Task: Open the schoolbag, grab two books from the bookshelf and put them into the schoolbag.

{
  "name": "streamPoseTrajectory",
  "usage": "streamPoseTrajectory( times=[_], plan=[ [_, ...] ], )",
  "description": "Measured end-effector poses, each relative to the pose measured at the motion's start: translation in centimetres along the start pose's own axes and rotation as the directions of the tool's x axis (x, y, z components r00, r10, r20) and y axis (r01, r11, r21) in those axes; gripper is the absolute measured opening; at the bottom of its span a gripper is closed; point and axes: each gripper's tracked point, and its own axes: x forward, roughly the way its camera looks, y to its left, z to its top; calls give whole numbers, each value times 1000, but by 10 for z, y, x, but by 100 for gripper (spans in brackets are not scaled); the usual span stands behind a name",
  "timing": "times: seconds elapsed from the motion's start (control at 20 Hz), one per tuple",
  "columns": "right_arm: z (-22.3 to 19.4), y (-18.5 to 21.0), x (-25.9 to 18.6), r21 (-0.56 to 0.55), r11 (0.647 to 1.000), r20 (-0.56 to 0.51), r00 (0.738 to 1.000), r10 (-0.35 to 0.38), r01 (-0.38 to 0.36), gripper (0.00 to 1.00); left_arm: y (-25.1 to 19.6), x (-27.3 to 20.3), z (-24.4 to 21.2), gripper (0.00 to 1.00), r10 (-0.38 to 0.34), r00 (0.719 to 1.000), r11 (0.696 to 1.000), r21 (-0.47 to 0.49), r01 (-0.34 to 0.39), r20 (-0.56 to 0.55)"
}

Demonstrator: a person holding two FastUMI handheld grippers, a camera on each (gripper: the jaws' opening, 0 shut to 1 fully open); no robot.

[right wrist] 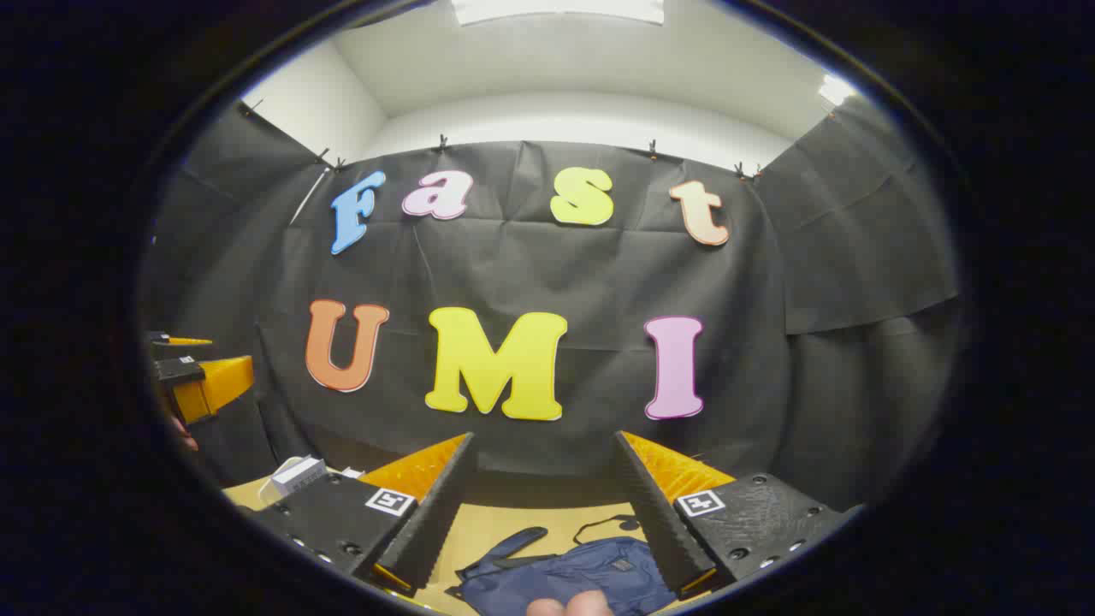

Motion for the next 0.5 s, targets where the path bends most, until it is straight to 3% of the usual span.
streamPoseTrajectory(
  times=[0.2, 0.25, 0.3, 0.35, 0.4, 0.5],
  plan=[
    [-2, 3, 5, -5, 1000, -8, 1000, -2, 2, 95, 0, 8, -1, 99, -11, 1000, 1000, -1, 11, 5],
    [-1, 2, 6, -7, 1000, -6, 1000, -5, 5, 97, -1, 8, 0, 94, -14, 1000, 1000, 0, 14, 7],
    [-2, 3, 6, -6, 1000, -7, 1000, -5, 5, 95, -1, 9, -2, 99, -18, 1000, 1000, 0, 18, 6],
    [-3, 3, 7, -5, 1000, -11, 1000, -7, 7, 95, -2, 10, -2, 94, -20, 1000, 1000, 1, 20, 7],
    [-4, 3, 8, -6, 1000, -14, 1000, -11, 11, 95, -2, 11, -1, 99, -21, 1000, 1000, 4, 21, 7],
    [-5, 2, 8, -10, 1000, -18, 1000, -16, 16, 95, -1, 12, -2, 99, -22, 1000, 1000, 7, 22, 8]
  ],
)
